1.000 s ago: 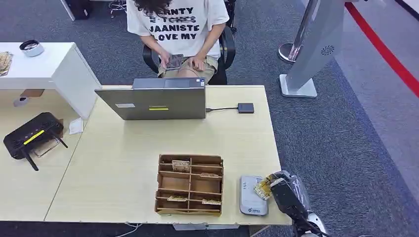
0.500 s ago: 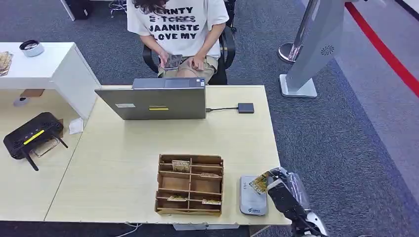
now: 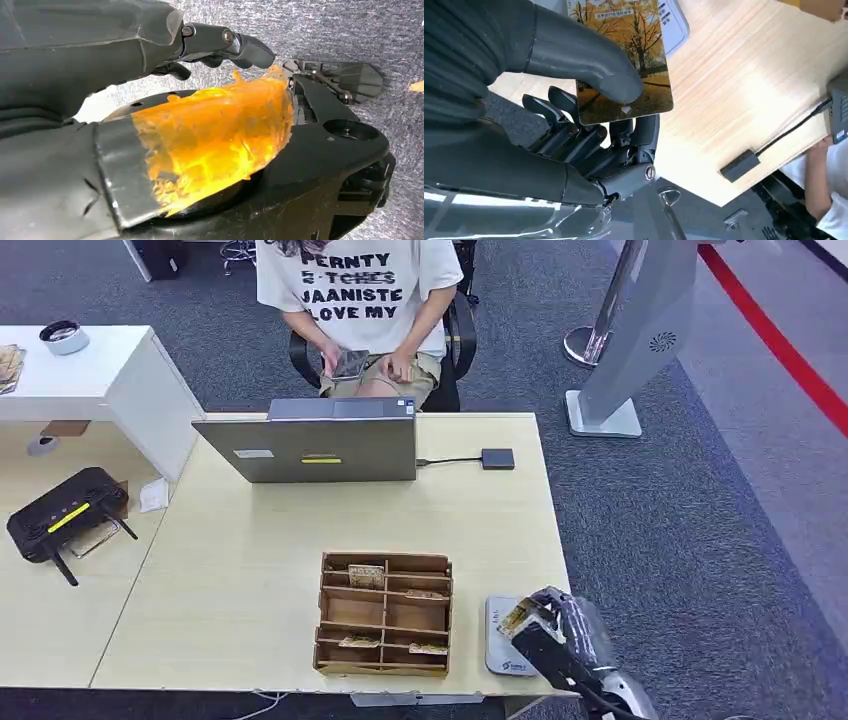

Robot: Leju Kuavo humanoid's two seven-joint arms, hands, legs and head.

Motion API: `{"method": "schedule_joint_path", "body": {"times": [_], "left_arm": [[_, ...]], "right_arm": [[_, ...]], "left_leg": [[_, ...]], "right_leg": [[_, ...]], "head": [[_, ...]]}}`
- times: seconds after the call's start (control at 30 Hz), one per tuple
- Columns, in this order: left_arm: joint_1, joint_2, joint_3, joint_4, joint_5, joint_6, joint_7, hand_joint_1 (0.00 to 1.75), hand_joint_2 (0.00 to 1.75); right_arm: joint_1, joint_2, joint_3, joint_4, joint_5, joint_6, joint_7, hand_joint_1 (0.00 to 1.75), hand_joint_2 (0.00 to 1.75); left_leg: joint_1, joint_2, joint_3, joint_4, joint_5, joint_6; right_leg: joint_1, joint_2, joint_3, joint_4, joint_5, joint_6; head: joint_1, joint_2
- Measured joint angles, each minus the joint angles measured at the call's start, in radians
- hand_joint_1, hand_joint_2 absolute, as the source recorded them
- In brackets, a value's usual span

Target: Pass the card to the sensor for recognition and then transmit it.

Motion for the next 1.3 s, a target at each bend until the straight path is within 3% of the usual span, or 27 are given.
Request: {"method": "schedule_joint_path", "body": {"times": [1.3], "left_arm": [[0.0,0.001,0.0,0.0,-0.009,0.002,0.003,0.0,0.0]], "right_arm": [[-0.051,-0.046,0.082,0.064,0.119,-0.054,0.079,1.75,1.75]], "left_leg": [[0.0,0.0,0.0,0.0,0.0,0.0]], "right_leg": [[0.0,0.0,0.0,0.0,0.0,0.0]], "head": [[0.0,0.0]]}}
